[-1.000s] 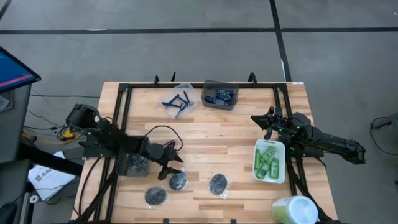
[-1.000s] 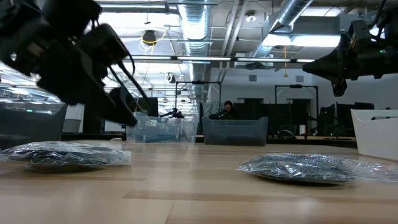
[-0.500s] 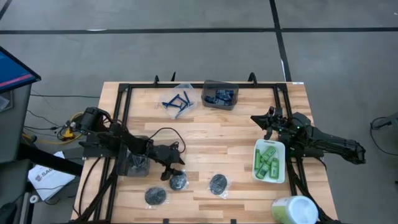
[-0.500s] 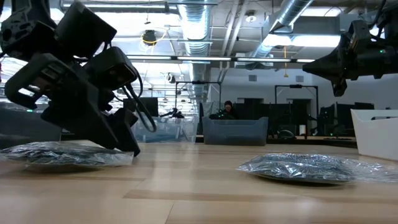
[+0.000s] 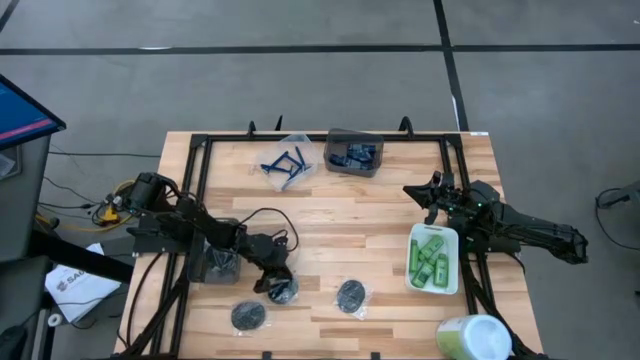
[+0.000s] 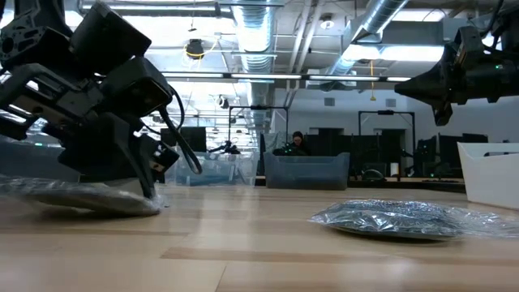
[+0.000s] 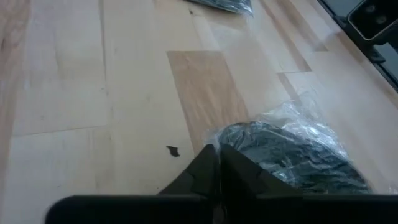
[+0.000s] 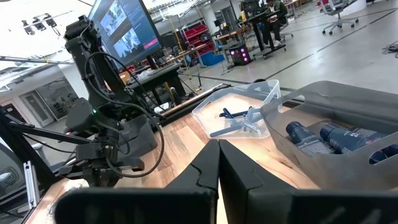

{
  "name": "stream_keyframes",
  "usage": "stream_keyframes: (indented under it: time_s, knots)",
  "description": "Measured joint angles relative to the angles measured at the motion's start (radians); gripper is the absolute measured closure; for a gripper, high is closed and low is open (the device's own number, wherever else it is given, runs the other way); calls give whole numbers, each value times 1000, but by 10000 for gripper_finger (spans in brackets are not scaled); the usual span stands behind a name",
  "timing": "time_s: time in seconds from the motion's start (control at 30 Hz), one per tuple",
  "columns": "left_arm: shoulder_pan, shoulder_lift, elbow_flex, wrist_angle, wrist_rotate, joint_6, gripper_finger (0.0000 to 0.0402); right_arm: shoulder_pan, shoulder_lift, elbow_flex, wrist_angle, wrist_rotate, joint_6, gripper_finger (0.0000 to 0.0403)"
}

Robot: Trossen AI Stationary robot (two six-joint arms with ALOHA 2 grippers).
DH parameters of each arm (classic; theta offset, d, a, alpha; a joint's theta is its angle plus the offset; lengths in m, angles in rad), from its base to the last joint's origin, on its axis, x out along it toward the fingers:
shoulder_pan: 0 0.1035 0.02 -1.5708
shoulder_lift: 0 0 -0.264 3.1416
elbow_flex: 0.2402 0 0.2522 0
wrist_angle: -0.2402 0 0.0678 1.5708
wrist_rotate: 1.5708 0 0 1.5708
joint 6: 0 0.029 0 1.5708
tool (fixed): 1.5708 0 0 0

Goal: Pick & Place Travel size toiletries
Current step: Put the black hairbrush into the bottom black bin

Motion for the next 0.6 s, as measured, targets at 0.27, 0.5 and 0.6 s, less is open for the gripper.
stream_keyframes:
  time_s: [0.27, 0.5, 0.6]
  knots:
    - [5, -25, -3, -20, -4, -4, 400, 0, 0, 0, 0, 0, 0, 403]
    - [6, -188, -4, -98, -12, -5, 401, 0, 0, 0, 0, 0, 0, 403]
    - [6, -291, -4, -185, -13, -5, 401, 0, 0, 0, 0, 0, 0, 403]
